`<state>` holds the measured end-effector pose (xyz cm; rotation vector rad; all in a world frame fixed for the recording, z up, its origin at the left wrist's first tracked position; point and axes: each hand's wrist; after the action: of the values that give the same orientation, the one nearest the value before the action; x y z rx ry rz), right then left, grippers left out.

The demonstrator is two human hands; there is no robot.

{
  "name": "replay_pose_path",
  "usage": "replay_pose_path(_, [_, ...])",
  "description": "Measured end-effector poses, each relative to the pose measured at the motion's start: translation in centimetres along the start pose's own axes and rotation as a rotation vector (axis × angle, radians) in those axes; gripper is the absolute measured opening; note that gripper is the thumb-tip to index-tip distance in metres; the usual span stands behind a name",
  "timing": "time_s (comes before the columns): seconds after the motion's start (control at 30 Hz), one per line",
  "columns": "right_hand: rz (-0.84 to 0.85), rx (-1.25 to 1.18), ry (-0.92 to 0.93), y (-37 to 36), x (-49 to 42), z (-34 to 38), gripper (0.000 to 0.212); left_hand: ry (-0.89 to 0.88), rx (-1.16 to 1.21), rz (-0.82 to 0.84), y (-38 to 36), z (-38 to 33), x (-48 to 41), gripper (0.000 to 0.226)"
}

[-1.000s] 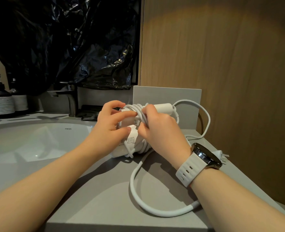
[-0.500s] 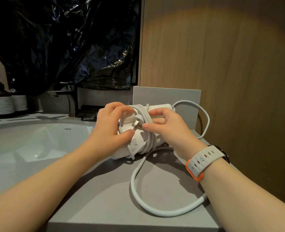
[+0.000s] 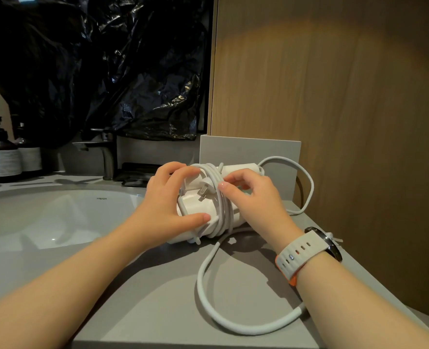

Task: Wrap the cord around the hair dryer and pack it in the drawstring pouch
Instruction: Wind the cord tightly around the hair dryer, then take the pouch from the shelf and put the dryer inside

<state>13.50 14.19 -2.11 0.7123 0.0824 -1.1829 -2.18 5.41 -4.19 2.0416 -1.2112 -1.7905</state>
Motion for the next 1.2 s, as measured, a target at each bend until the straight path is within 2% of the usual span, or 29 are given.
replay_pose_path(0.13, [-0.037,0.073,-0.032,0.6,0.3,0.3,0.01,-0.02,-0.06,-0.008,-0.1,0.1,0.1,0.071])
replay_pose_path(0.3, [-0.007,0.193,-0.058,2.5,1.2,0.8,0.008,0.005,-0.205,-0.063,-0.1,-0.6,0.1,0.082])
replay_pose_path(0.47, [-0.023,0.423,-0.028,5.8,3.3,0.6,0.022,-0.131,-0.417,-0.125,0.1,-4.0,-0.4,0.058])
replay_pose_path(0.6, [-0.072,0.553,-0.041,9.3,6.1,-0.2,0.024,-0.238,-0.477,0.0,-1.2,-8.7,-1.0,0.053])
replay_pose_path(0.77, [-0.133,0.696,-0.04,14.0,10.9,-2.4,0.026,-0.283,-0.424,0.169,-4.5,-14.8,-1.2,0.055])
replay_pose_path(1.0, [-0.161,0.948,-0.179,22.2,19.8,-8.8,0.03,-0.405,-0.486,0.327,-12.6,-24.8,0.0,0.044])
replay_pose_path(1.2, [-0.098,1.001,-0.343,25.8,25.4,-15.4,0.029,-0.575,-0.331,0.483,-21.0,-30.3,3.5,0.039])
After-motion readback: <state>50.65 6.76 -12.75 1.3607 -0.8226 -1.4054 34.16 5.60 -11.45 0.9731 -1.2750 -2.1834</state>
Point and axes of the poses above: each hand's wrist, its own x-axis away from the middle knuckle, its own y-axis out of the back of the hand, z = x × y, and after that the axes turned 14 degrees about -y, right-handed
